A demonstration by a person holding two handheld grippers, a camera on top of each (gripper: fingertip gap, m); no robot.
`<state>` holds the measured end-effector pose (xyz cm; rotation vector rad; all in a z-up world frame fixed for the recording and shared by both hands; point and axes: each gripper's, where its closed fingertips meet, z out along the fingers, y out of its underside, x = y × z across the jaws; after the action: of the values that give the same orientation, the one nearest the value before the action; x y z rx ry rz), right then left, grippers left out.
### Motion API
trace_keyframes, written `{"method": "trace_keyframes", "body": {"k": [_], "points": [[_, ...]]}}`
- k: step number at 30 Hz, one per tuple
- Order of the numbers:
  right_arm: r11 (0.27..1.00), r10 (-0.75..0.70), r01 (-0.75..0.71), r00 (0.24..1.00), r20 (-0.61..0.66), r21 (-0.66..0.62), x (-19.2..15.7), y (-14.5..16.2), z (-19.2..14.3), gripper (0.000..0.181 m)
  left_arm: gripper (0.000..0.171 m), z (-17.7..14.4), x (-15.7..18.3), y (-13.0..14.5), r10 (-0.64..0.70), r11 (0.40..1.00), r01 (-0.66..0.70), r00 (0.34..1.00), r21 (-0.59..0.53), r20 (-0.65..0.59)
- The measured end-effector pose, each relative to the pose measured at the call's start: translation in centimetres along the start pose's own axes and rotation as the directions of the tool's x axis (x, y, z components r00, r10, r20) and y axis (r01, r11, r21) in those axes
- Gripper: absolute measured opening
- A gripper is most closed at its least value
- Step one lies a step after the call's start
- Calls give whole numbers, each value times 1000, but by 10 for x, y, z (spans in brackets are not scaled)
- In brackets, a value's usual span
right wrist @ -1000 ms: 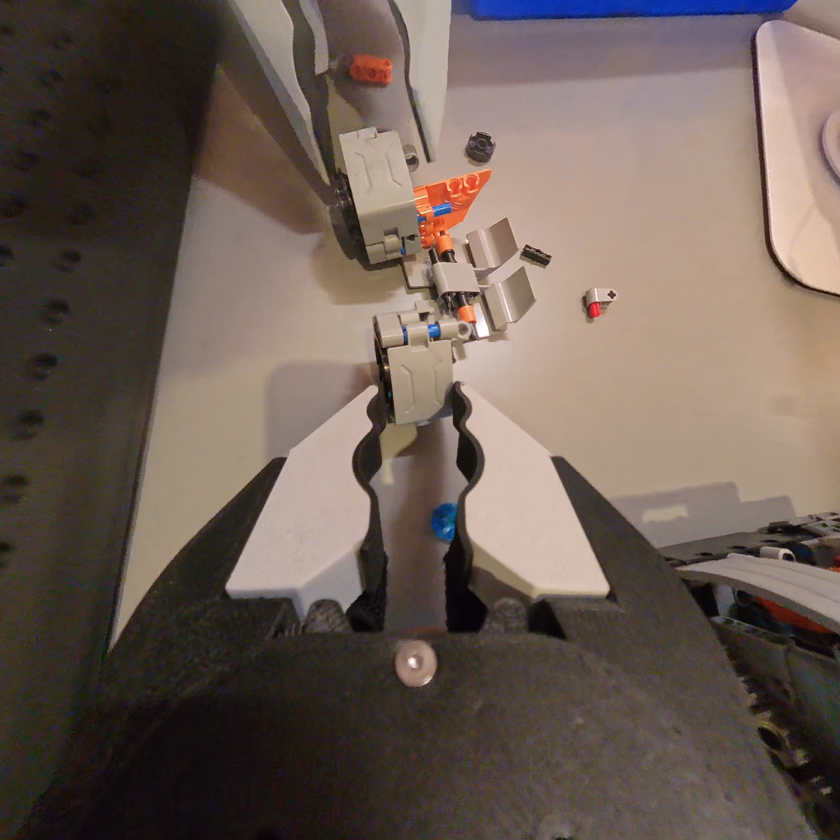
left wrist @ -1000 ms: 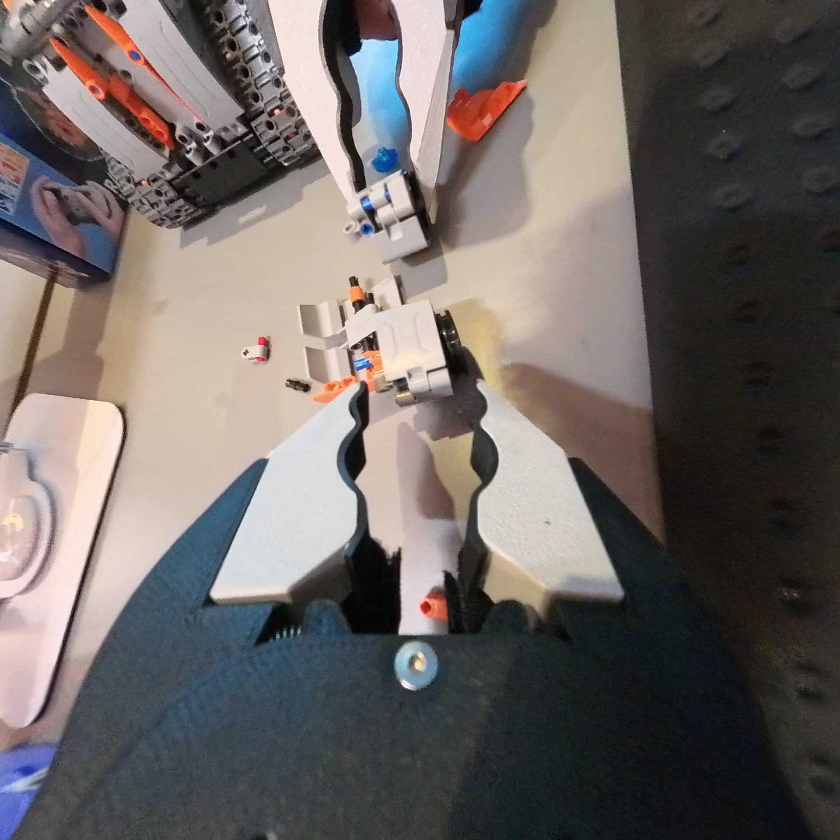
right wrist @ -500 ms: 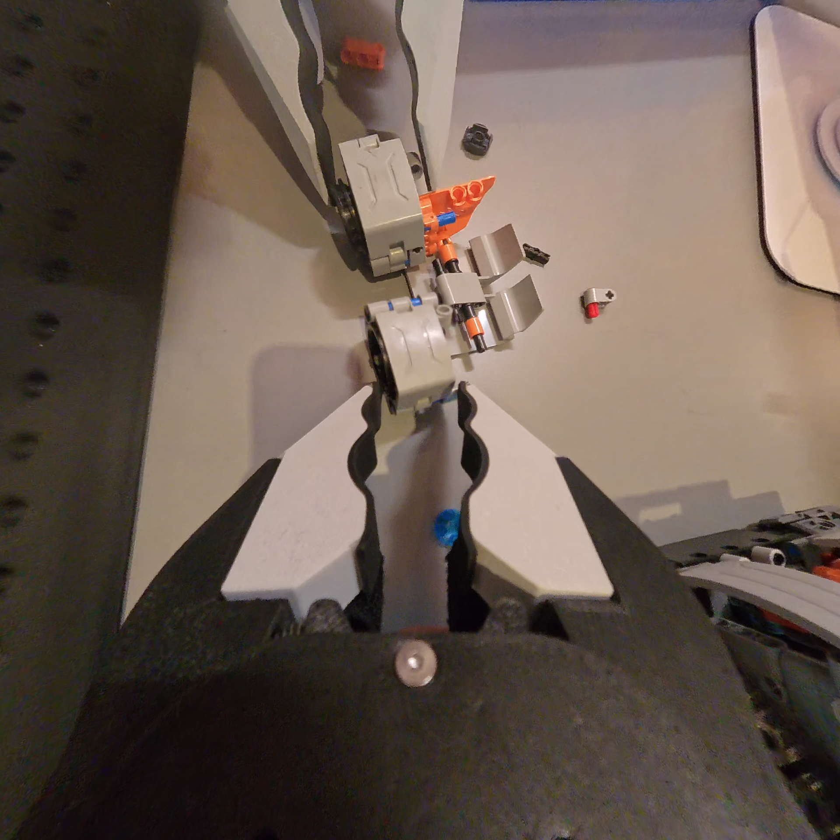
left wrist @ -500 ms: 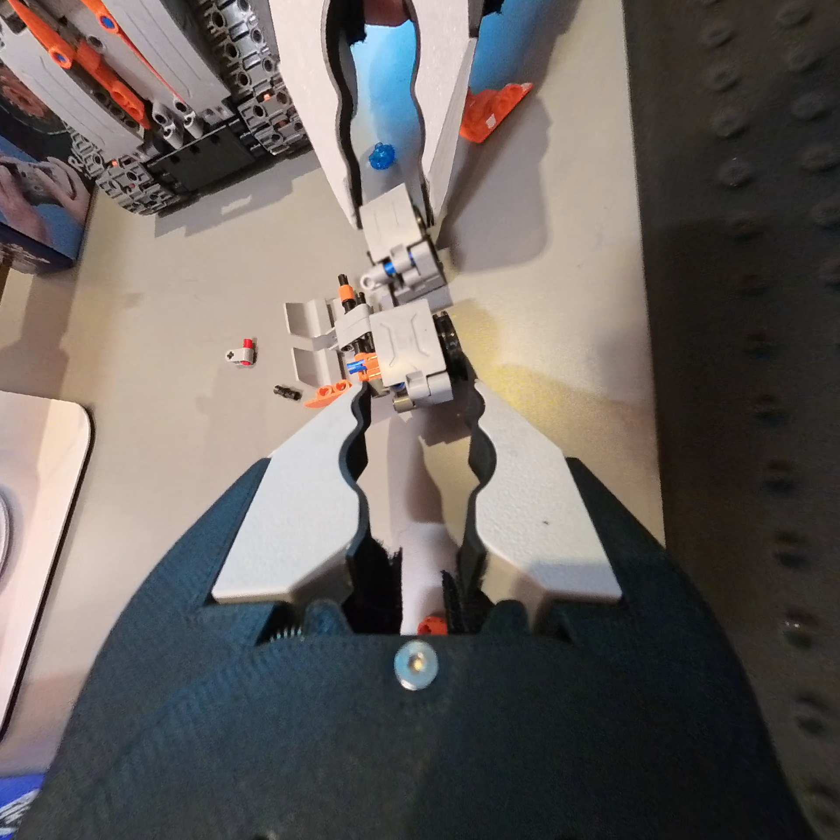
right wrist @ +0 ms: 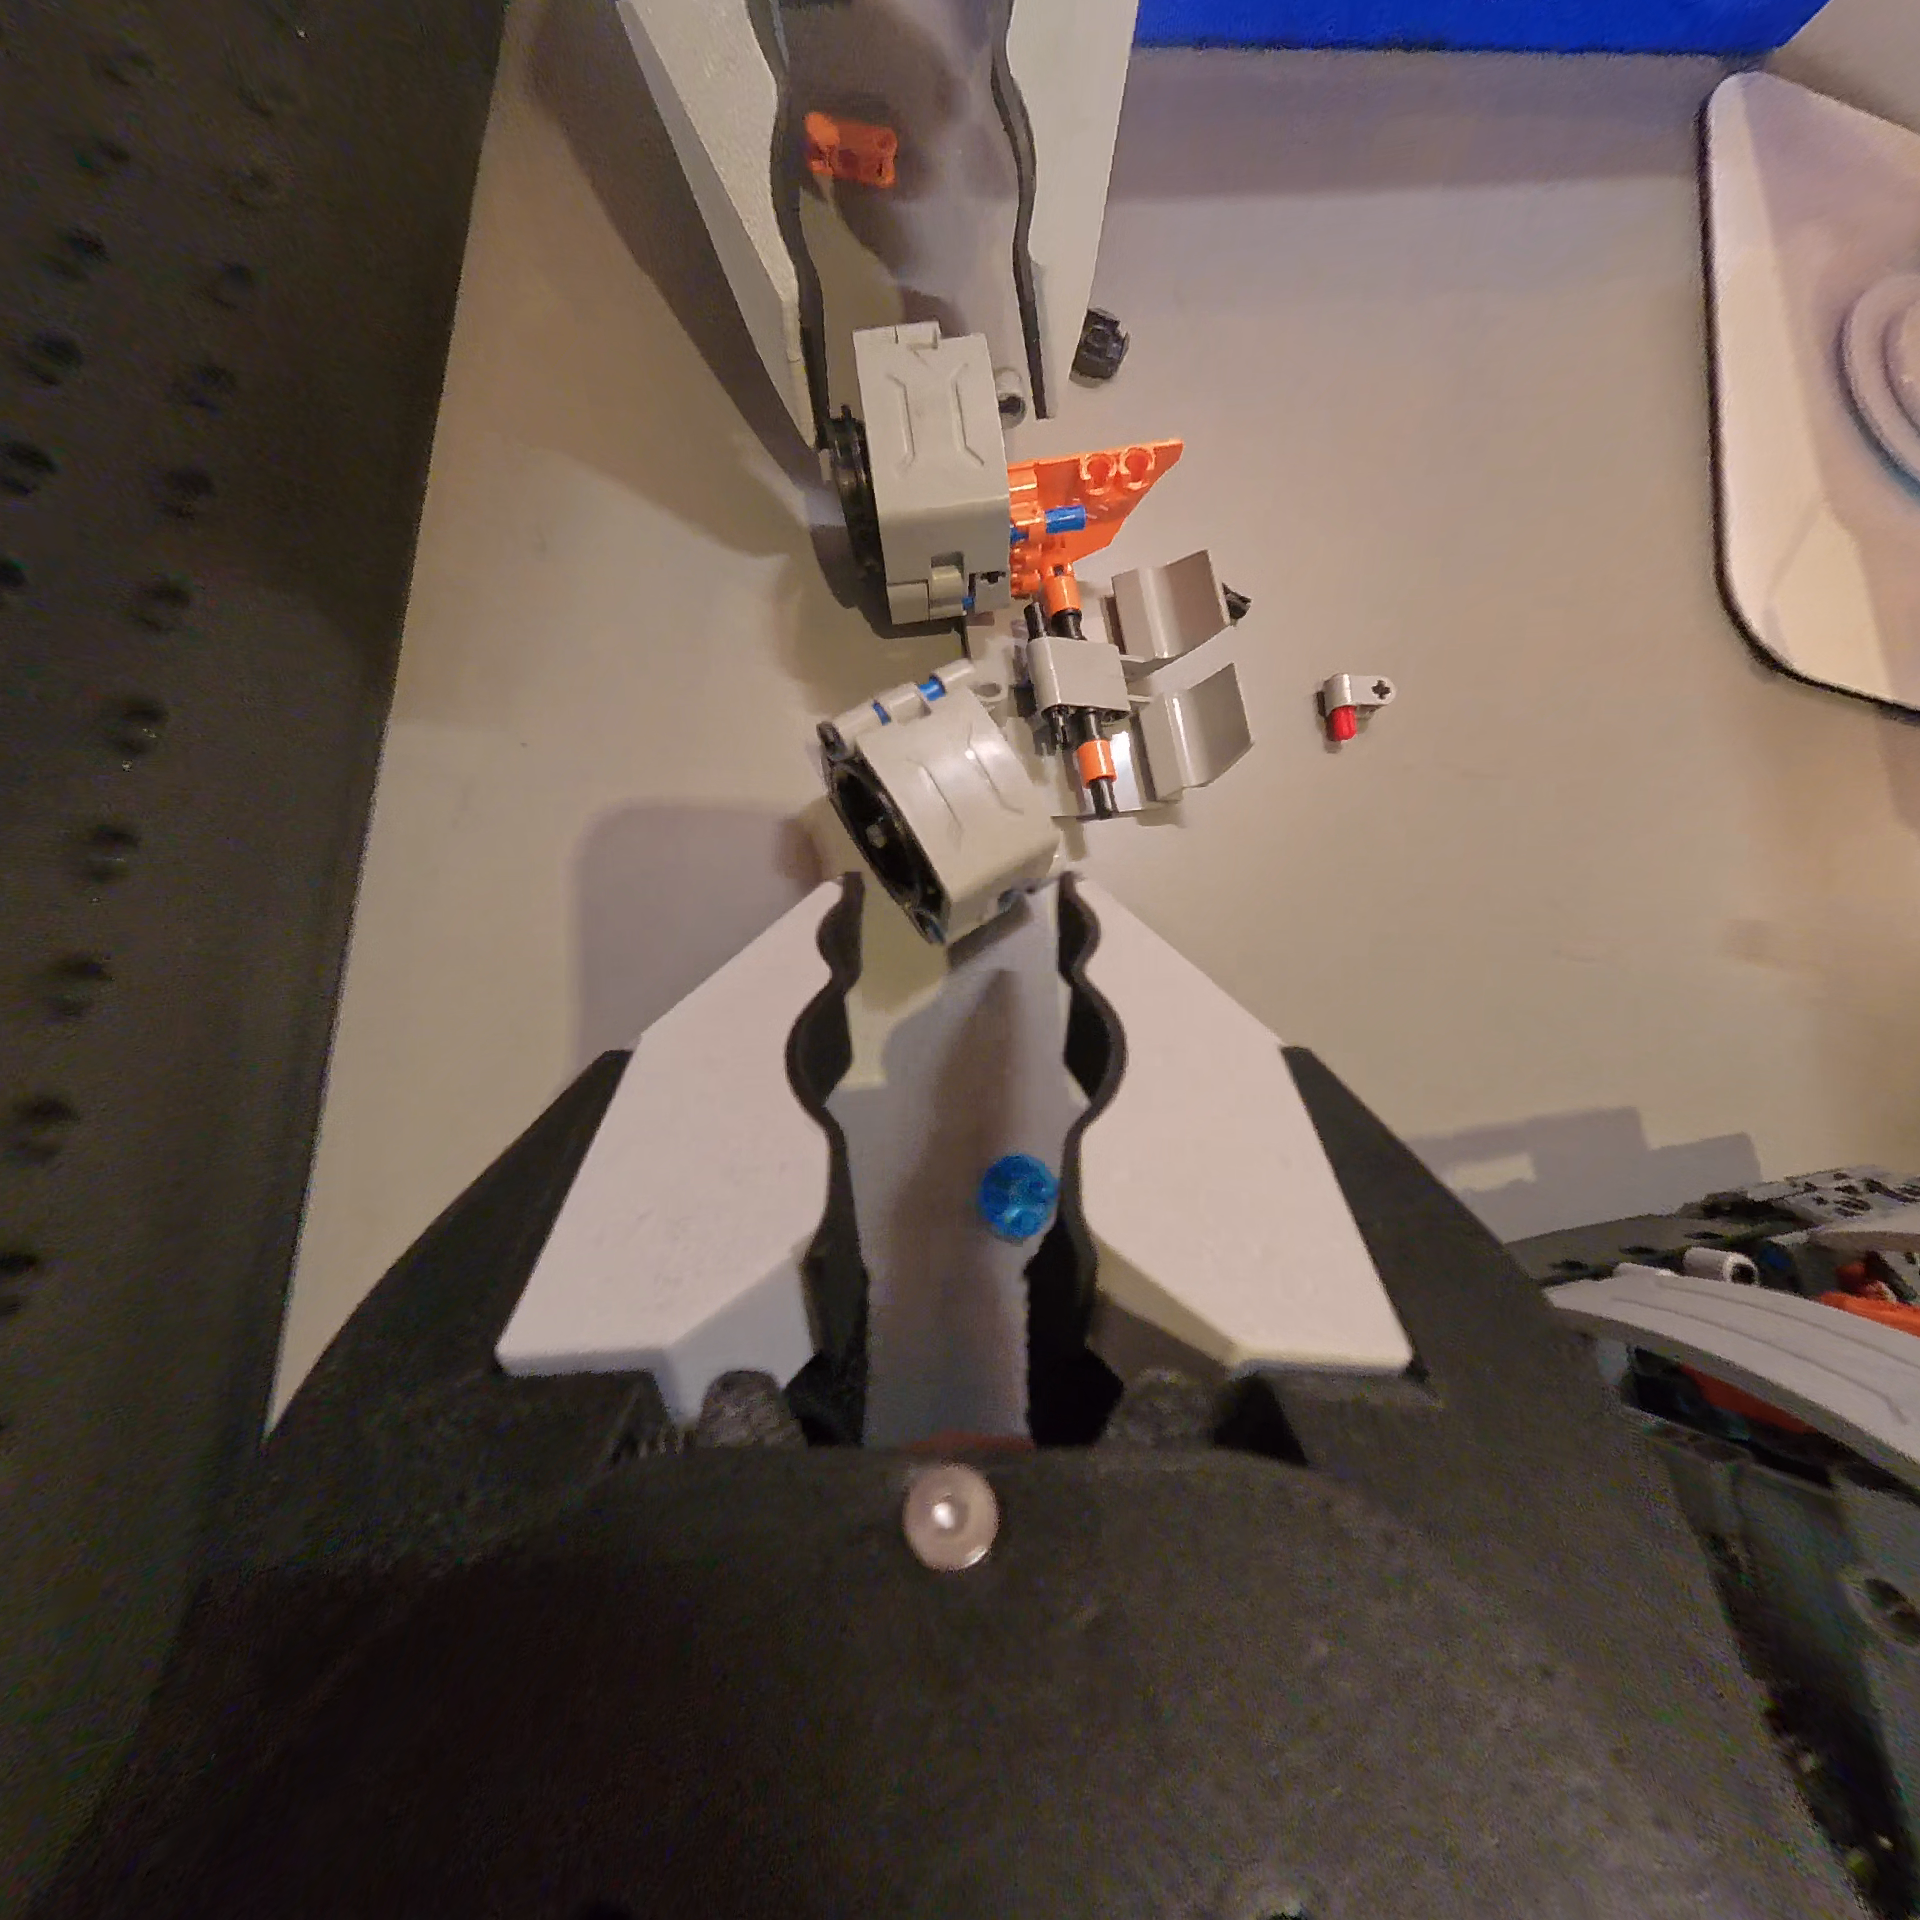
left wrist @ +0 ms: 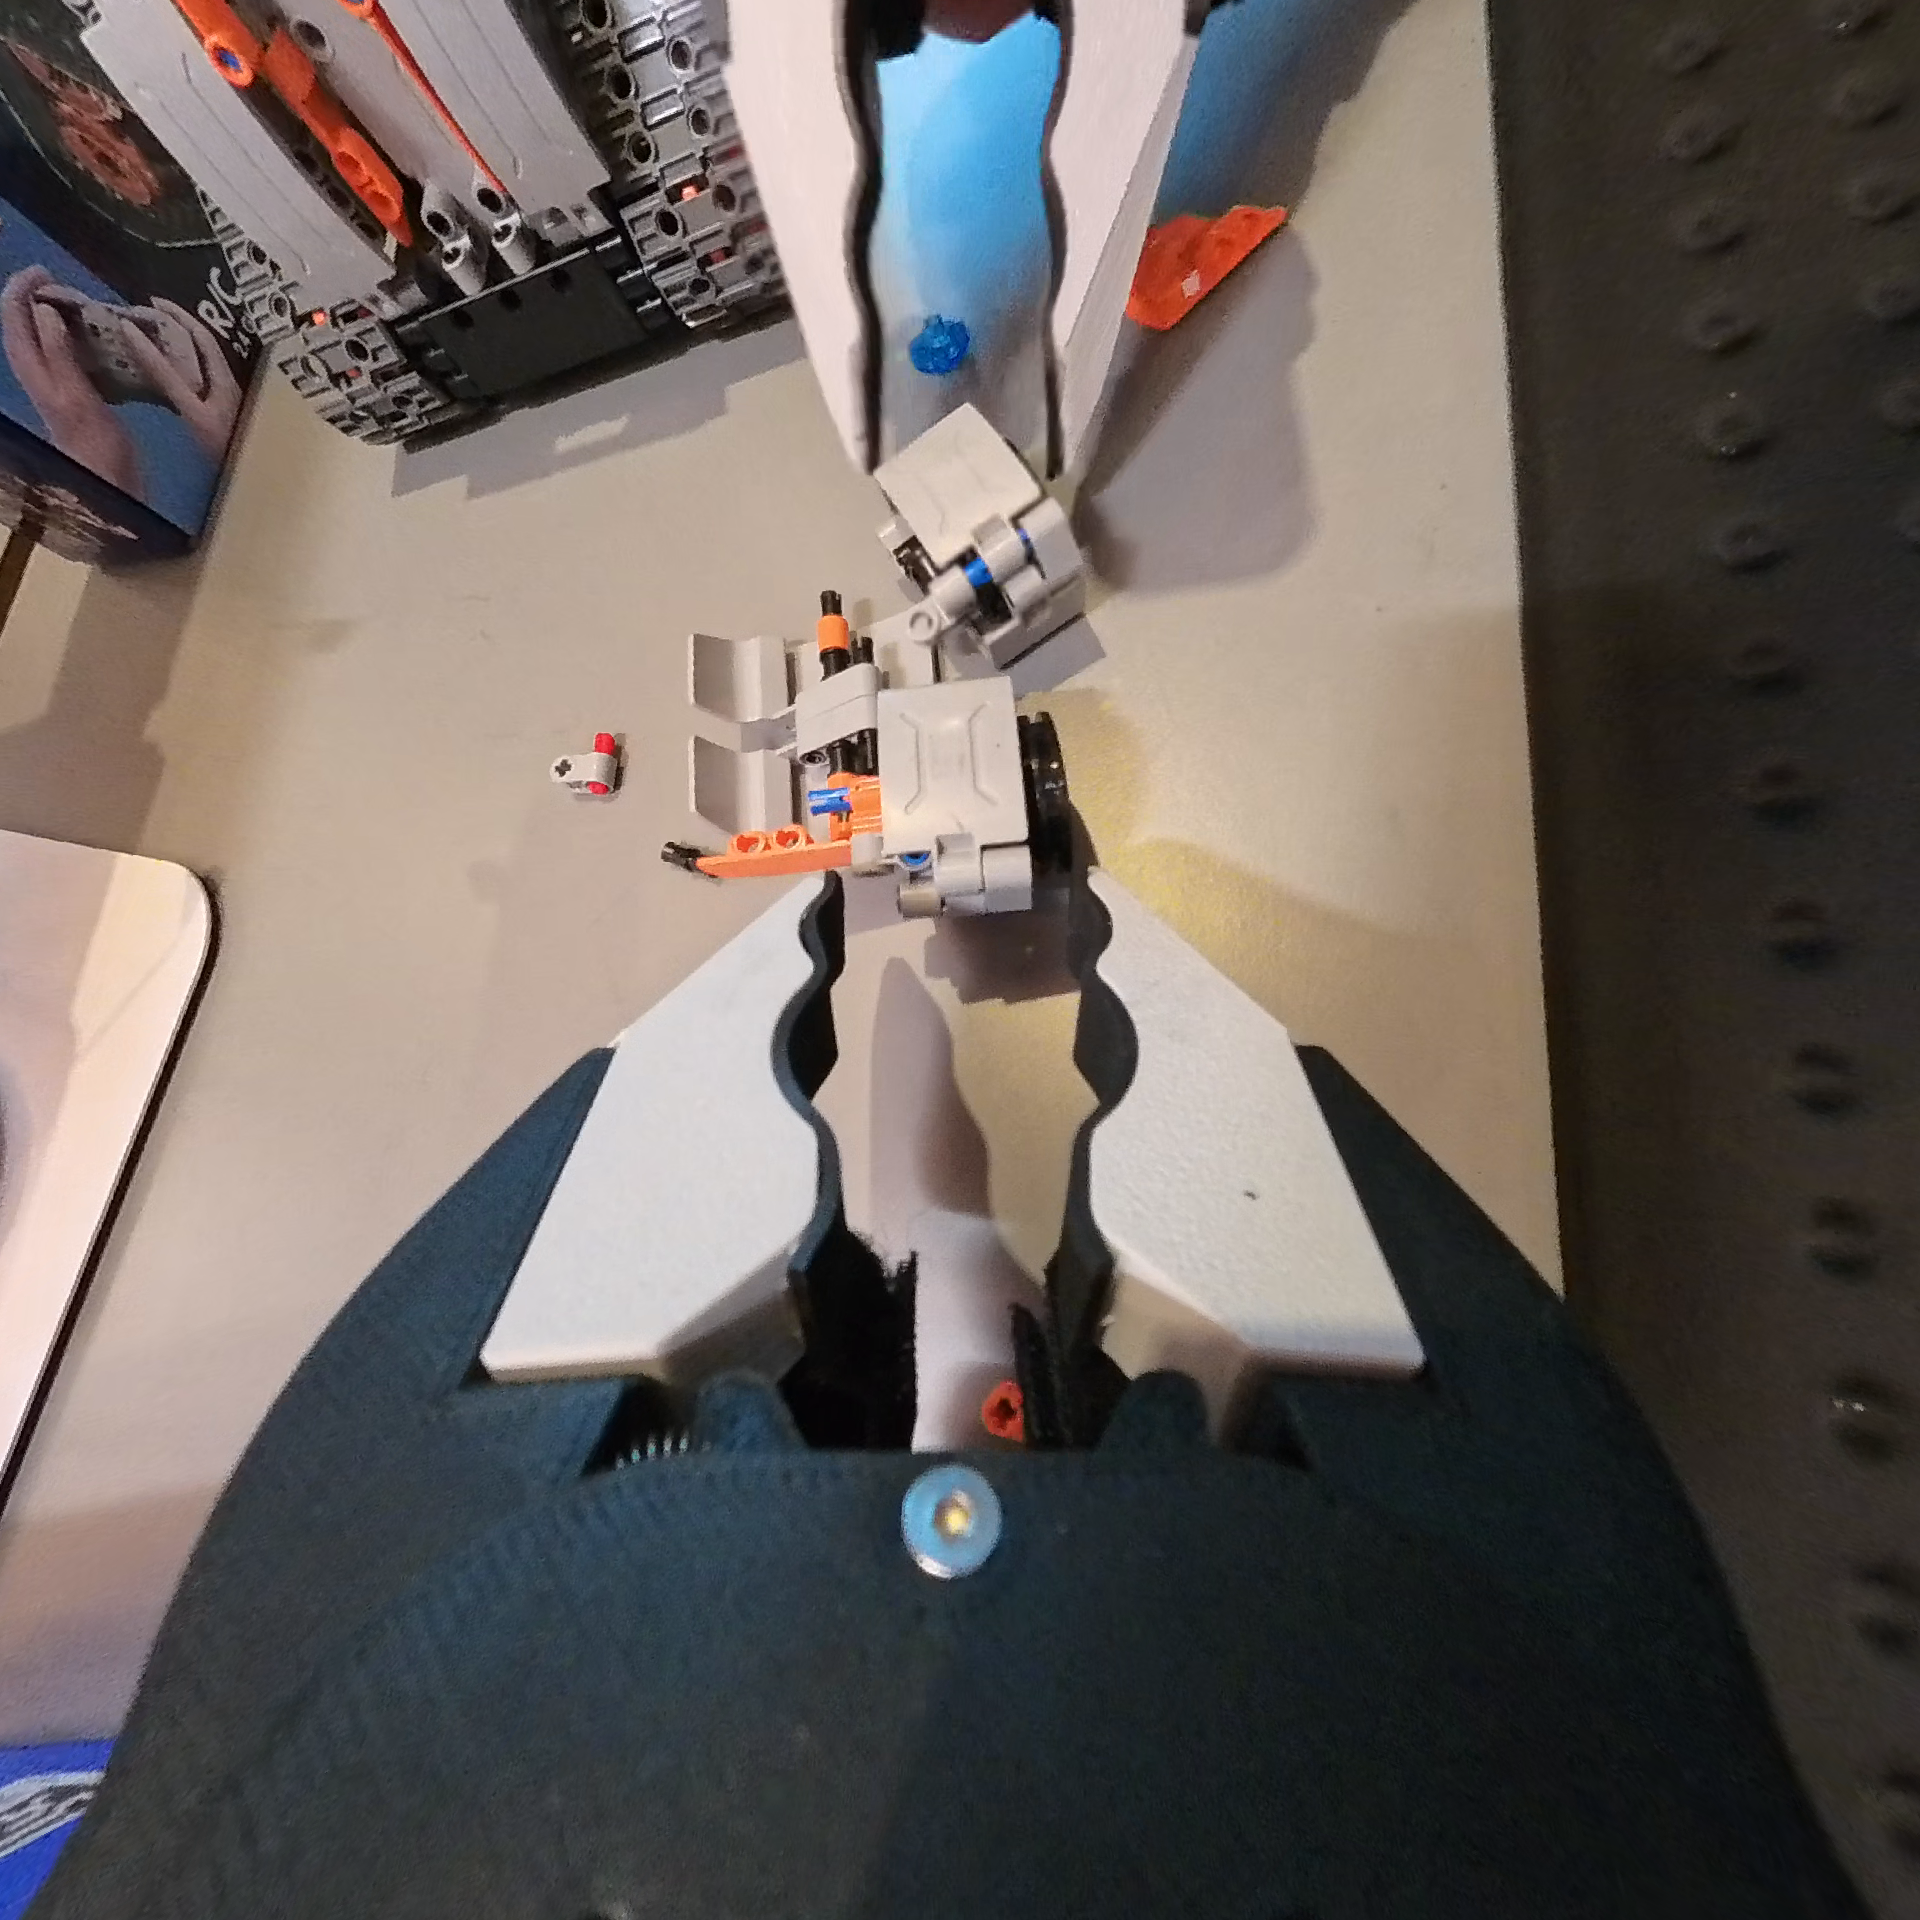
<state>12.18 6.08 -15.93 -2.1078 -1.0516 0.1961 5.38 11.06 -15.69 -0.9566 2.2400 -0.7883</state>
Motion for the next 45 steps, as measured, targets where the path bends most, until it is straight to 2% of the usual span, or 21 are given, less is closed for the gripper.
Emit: {"method": "trace_keyframes", "body": {"k": [1, 3, 5, 10, 20, 31, 37, 45], "points": [[1000, 5, -5, 1000, -12, 6, 2, -2, -1, 44, 41, 0, 0, 0, -1, 1000, 1, 1000, 1, -2], [1000, 10, -10, 1000, -19, 28, 4, -5, 0, 49, 41, 1, 2, 1, 2, 1000, -2, 1000, -3, -10], [999, 10, -10, 1000, -10, 35, 3, -6, 3, 47, 42, 3, 3, 2, 8, 1000, -8, 1000, -14, -13], [999, -36, 36, 999, 4, 20, -2, -5, 8, 25, 39, 4, 4, 1, 16, 1000, -16, 1000, -12, -14], [999, -45, 45, 999, -6, 7, -1, -3, 6, 24, 41, 2, 0, 0, 7, 1000, -7, 1000, -4, 4], [997, 68, -69, 996, -59, -17, 18, 7, 1, 25, 42, 3, 0, 4, 5, 1000, -5, 1000, -16, 3], [997, 56, -58, 998, -38, -47, 12, 12, 4, 32, 42, 2, 0, 4, 6, 1000, -6, 1000, -17, 4], [997, 39, -41, 998, -40, -58, 11, 12, -1, 30, 43, 1, 2, 3, 6, 1000, -6, 1000, -11, 1]]}}
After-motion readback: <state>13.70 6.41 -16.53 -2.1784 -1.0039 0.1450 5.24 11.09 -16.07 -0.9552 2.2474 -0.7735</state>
